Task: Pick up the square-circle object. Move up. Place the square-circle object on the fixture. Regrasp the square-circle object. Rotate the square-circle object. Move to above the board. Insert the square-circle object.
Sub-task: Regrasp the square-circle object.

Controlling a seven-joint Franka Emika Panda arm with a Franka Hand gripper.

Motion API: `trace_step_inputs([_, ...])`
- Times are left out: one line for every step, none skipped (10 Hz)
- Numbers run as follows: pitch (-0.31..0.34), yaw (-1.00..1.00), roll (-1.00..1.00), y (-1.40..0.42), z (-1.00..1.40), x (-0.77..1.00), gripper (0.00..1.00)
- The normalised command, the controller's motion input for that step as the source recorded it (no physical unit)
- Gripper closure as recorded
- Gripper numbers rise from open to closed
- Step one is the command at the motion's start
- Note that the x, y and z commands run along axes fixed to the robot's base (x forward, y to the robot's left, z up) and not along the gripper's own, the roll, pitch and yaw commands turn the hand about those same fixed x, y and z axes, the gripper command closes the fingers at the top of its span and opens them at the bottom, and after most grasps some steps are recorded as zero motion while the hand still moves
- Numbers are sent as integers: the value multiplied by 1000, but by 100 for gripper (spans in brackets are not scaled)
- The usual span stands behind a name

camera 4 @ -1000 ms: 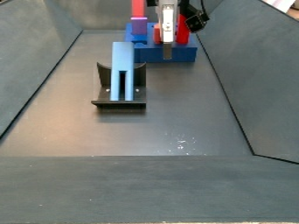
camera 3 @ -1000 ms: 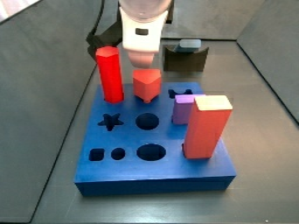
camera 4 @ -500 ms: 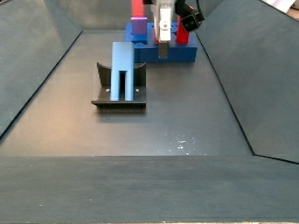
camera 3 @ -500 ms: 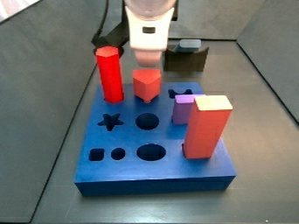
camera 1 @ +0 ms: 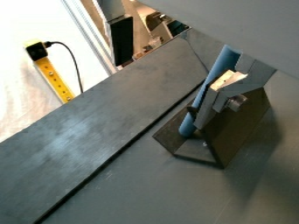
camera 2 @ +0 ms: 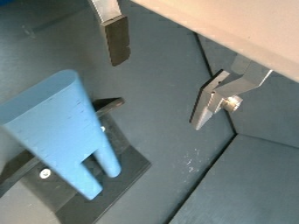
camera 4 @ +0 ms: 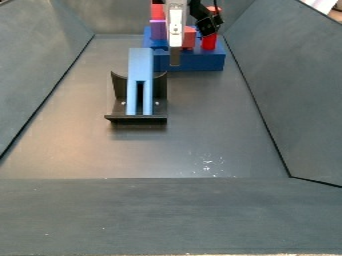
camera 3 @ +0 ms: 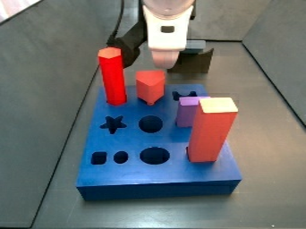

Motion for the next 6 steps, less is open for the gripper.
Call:
trace_step_inputs([66,16,145,-30,-52,1000,0])
trace_step_inputs([85,15,145,-32,-55,1000,0])
trace_step_inputs([102,21,151,-31,-56,1000,0])
trace_step_inputs([116,29,151,-34,-51,1000,0])
trace_step_inputs([125,43,154,-36,-53,1000,0])
trace_step_inputs([127,52,157,-38,-59,1000,0])
